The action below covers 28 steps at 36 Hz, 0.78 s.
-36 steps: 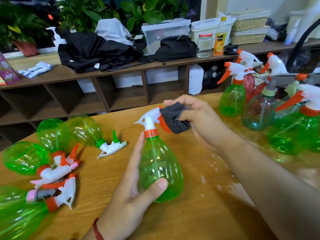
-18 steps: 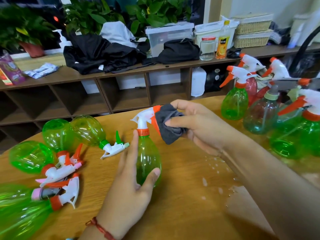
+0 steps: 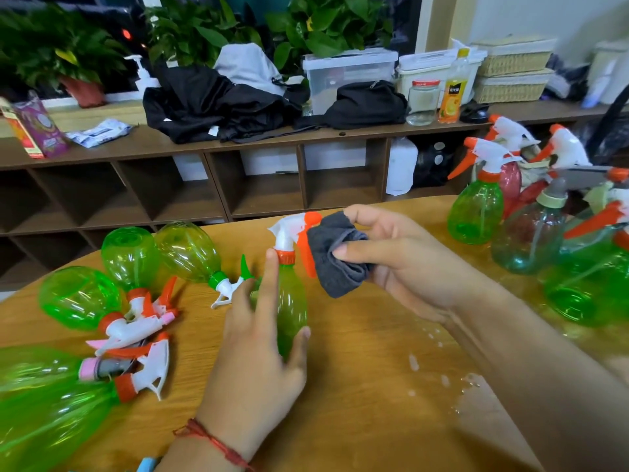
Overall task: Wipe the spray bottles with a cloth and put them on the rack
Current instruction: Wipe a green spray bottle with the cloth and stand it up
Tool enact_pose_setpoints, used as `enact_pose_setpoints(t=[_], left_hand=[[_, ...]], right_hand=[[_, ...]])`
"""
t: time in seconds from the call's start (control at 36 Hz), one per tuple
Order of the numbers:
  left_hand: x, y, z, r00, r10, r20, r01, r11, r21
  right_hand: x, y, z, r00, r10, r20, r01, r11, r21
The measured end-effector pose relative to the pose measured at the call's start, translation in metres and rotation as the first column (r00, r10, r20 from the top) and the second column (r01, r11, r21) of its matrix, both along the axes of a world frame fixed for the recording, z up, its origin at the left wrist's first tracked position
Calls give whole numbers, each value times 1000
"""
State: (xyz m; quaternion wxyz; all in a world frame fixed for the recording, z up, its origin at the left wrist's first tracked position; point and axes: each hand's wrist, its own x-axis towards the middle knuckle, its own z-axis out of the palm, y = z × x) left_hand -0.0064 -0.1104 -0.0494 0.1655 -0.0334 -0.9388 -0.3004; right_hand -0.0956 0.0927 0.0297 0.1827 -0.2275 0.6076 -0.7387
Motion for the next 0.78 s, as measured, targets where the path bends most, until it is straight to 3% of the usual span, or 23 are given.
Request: enact_pose_setpoints(t=[0.11, 0.25, 0.33, 0.47, 0.56, 0.64, 0.78], left_hand=[[-1, 9, 0, 1000, -16, -12, 15, 998, -61], [-2, 9, 4, 998, -54, 16, 53, 998, 34], [3, 4, 7, 987, -154, 38, 144, 971, 192], [10, 3, 12, 964, -262, 51, 199, 833, 516], [11, 2, 17, 939, -336, 76, 209, 733, 647], [9, -3, 17, 907, -409, 101, 238, 696, 678], [13, -3, 18, 878, -463, 121, 294, 721, 628]], right_hand=[[5, -6, 0, 1000, 10, 21, -9, 998, -61], [4, -5, 6, 999, -17, -38, 18, 1000, 25], [0, 5, 7, 993, -35, -111, 37, 999, 12], [-10, 15, 8, 891, -242, -384, 314, 940, 135], [-12, 18, 4, 941, -167, -295, 231, 952, 199], [-12, 13, 3, 974, -142, -176, 175, 966, 189], [-6, 9, 1, 951, -183, -250, 266, 895, 358]])
